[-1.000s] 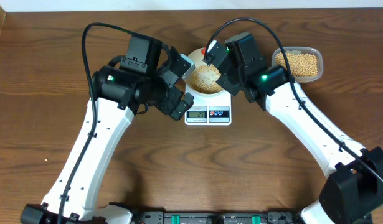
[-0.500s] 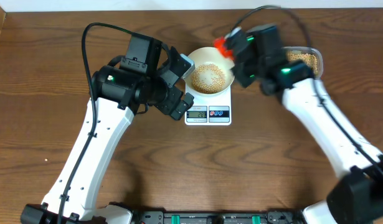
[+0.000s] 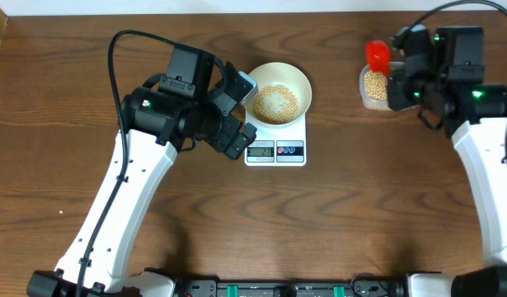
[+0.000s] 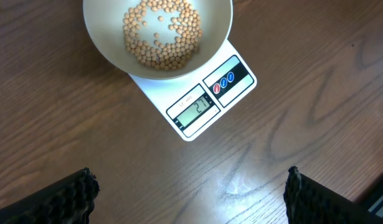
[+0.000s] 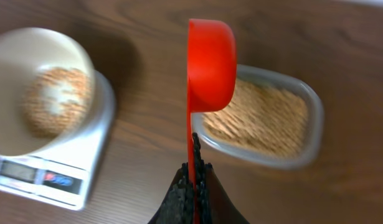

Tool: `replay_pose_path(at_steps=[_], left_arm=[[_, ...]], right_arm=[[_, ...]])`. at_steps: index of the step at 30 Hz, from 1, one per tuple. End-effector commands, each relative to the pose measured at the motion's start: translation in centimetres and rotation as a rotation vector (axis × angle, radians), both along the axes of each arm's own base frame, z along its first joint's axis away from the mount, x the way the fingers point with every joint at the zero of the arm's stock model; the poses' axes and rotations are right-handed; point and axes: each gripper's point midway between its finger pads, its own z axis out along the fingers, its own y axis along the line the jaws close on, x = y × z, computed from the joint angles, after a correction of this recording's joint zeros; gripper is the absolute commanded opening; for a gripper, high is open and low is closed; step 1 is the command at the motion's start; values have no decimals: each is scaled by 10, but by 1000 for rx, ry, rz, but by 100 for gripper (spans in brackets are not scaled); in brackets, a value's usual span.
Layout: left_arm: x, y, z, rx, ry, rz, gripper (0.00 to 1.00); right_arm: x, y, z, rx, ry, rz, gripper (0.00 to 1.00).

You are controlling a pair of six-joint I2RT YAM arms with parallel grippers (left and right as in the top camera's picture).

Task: Scoop item into bowl and weigh 50g on scale
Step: 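Move the empty scoop back right into the soybean tub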

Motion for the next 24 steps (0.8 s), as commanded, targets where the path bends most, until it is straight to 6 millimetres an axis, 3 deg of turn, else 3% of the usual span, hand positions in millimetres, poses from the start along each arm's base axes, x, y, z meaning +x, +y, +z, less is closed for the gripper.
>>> replay_pose_path(at_steps=[1,13,18,24], left_arm=[[2,-3,4,-11,-4,-4,98],[2,-3,4,-10,-3,-4,98],[2,-3,4,-11,-4,-4,98],[2,-3,4,-10,-4,-4,98]], right_arm=[[1,-27,-15,-36,56,-94,1],[12,-58,-76,-87,210,-184,1],[17,-61,-82,-98,207,-187,1],[19,-81,-80,-198,194,-254,1]])
